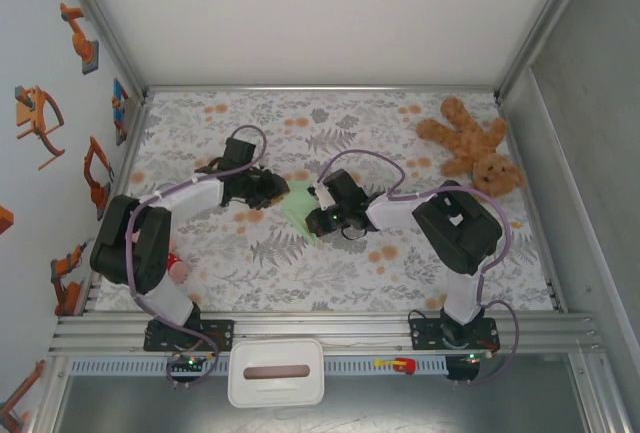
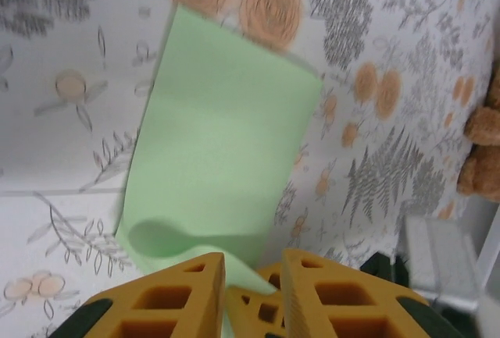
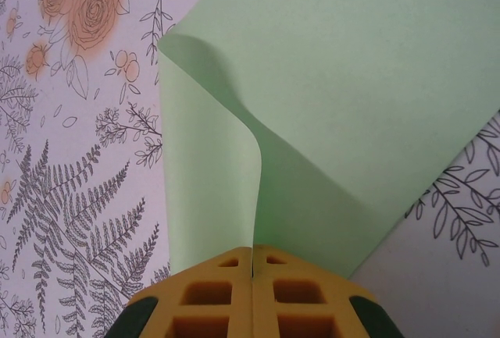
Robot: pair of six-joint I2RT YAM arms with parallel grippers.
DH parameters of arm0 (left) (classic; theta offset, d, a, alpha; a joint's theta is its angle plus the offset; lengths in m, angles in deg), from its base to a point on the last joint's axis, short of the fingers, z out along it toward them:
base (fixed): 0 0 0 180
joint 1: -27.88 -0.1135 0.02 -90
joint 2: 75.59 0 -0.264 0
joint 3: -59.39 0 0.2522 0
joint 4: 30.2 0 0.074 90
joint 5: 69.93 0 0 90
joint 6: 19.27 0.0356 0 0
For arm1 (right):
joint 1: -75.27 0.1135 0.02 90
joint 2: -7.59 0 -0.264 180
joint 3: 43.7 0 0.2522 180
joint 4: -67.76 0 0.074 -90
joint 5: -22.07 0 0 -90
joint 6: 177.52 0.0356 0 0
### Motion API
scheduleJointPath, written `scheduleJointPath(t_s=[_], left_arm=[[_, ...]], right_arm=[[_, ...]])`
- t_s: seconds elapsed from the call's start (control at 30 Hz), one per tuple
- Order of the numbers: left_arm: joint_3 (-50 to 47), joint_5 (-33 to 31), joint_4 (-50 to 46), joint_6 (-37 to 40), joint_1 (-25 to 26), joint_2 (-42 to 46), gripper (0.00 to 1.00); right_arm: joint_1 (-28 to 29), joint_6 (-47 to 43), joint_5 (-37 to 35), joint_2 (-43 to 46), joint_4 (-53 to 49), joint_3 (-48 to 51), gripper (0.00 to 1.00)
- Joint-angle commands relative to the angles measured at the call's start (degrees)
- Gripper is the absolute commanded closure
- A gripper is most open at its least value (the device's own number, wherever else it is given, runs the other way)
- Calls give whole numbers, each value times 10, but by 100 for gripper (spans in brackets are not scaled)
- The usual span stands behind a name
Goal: Fold a paper plane with a square sheet of paper (pick it up from the middle)
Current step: Third fold the triangle at the center of the table.
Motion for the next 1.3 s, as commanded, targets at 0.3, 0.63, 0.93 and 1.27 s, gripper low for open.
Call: scheduleJointPath(t_s=[0.3, 0.63, 0.93, 1.27], left_arm=[[-38, 46, 84, -47, 38, -41, 85], [-30, 47, 49, -20, 43, -69, 86], [-14, 33, 11, 9, 43, -75, 86], [8, 23, -7, 22, 43, -78, 86]], right_arm=[[-3, 9, -11, -7, -20, -6, 100], [-3, 8, -11, -8, -25, -7, 100], [-3, 5, -11, -10, -32, -11, 100], [-3, 6, -11, -8, -35, -14, 100]])
